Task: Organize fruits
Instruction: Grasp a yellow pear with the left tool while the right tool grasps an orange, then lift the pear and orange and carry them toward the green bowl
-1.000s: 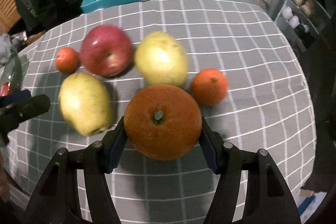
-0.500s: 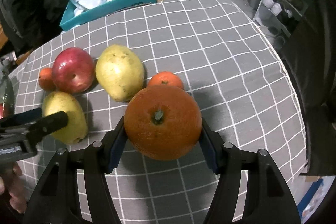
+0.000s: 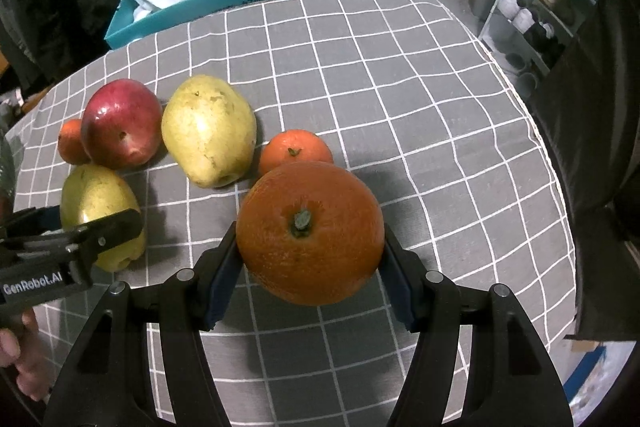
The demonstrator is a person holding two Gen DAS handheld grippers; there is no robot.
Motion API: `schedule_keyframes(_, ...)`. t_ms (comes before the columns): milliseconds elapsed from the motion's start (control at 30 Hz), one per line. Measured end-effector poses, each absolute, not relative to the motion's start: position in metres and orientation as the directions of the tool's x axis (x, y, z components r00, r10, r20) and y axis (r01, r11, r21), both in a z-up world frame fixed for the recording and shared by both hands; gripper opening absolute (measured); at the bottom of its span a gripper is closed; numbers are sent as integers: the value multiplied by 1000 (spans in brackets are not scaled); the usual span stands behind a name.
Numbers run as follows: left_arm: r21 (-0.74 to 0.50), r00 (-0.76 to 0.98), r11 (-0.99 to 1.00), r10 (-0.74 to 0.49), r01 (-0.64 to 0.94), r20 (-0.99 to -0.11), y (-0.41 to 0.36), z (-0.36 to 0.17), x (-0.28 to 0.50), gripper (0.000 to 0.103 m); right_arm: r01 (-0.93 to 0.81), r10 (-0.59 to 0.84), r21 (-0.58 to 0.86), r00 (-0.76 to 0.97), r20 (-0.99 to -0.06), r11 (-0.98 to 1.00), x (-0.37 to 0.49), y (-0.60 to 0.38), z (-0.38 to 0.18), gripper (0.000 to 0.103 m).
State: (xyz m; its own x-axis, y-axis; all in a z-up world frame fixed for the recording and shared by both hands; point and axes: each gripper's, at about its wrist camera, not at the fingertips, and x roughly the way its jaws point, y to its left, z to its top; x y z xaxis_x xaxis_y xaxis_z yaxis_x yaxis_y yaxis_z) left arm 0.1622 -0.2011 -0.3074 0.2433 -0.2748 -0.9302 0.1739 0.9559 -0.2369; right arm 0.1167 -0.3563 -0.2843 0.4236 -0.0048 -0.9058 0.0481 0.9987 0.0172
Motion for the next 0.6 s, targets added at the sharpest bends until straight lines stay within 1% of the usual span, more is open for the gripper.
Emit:
schedule_keyframes(300, -180, 279, 958, -239, 223, -930, -203, -297, 150, 76, 23, -9, 2, 443, -897, 1000, 116, -349, -277, 64)
schedule_keyframes(600, -133, 369, 957, -225, 259, -902, -193, -263, 137, 76, -15, -14, -25, 489, -872, 1000, 113, -336, -253, 64)
